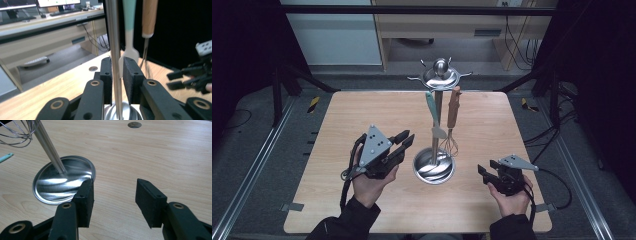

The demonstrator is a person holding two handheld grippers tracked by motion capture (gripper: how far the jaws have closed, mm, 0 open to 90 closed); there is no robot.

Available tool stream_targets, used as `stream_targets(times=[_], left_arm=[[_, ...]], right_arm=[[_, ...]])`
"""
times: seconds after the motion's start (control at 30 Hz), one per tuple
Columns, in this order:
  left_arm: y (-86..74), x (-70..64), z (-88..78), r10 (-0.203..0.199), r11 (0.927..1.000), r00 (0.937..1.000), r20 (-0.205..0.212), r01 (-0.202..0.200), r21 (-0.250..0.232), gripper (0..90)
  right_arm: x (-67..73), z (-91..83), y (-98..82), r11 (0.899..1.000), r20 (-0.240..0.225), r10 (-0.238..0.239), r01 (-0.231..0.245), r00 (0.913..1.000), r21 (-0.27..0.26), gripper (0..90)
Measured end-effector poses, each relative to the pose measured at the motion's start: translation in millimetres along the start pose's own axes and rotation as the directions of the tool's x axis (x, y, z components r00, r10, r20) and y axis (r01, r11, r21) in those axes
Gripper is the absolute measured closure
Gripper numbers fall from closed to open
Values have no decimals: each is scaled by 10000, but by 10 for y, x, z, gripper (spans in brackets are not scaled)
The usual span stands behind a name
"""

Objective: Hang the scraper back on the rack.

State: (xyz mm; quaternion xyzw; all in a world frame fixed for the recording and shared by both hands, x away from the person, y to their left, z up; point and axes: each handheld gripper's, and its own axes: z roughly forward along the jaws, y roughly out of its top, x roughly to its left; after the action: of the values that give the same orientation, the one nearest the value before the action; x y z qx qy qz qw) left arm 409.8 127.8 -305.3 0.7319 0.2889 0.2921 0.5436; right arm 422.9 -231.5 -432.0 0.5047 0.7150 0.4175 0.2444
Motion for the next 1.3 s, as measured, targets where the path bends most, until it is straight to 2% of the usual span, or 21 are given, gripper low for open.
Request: stream_targets(times=[0.17, 0.33, 0.43, 0.6, 0.67, 0.77, 0.9, 1.0, 1.13, 1.2, 1.23, 1.3], left_arm=[[-229, 211, -98, -225, 9987, 9995, -199, 234, 450, 735], [-467, 433, -198, -679, 9923, 9970, -372, 714, 1011, 690], [-617, 565, -252, -805, 9870, 9950, -586, 878, 1344, 666], [-862, 739, -333, -1210, 9741, 9889, -863, 1350, 1812, 632], [-982, 786, -358, -1217, 9685, 9874, -1008, 1404, 2058, 618], [-1148, 854, -399, -1170, 9556, 9856, -1221, 1452, 2565, 604], [-1310, 932, -472, -1116, 9517, 9824, -1497, 1490, 2684, 597], [-1422, 989, -516, -950, 9533, 9829, -1575, 1354, 2701, 593], [-1569, 1047, -537, -1042, 9556, 9819, -1579, 1429, 2579, 591], [-1608, 1076, -543, -1231, 9505, 9792, -1613, 1630, 2644, 597], [-1627, 1093, -543, -1449, 9451, 9751, -1677, 1866, 2684, 598], [-1652, 1115, -544, -1540, 9408, 9720, -1777, 1992, 2743, 596]], right_arm=[[-6, -4, -1, 10000, 25, 25, -25, 10000, -29, 510], [-2, -18, 8, 10000, -1, -15, 15, 10000, -86, 549], [10, -32, 18, 9999, -26, -50, 49, 10000, -162, 584], [12, -47, 30, 9997, -70, -129, 128, 9999, -223, 611], [15, -59, 35, 9996, -131, -129, 126, 9998, -267, 623], [22, -69, 45, 9993, -225, -143, 135, 9996, -335, 637], [39, -86, 63, 9990, -283, -192, 181, 9994, -407, 650], [49, -111, 88, 9984, -343, -202, 184, 9992, -536, 667], [72, -146, 113, 9976, -477, -219, 187, 9986, -664, 692], [91, -172, 139, 9968, -583, -196, 150, 9981, -785, 704], [97, -190, 156, 9961, -625, -194, 139, 9979, -869, 710], [108, -231, 200, 9947, -722, -216, 141, 9972, -1019, 732]])
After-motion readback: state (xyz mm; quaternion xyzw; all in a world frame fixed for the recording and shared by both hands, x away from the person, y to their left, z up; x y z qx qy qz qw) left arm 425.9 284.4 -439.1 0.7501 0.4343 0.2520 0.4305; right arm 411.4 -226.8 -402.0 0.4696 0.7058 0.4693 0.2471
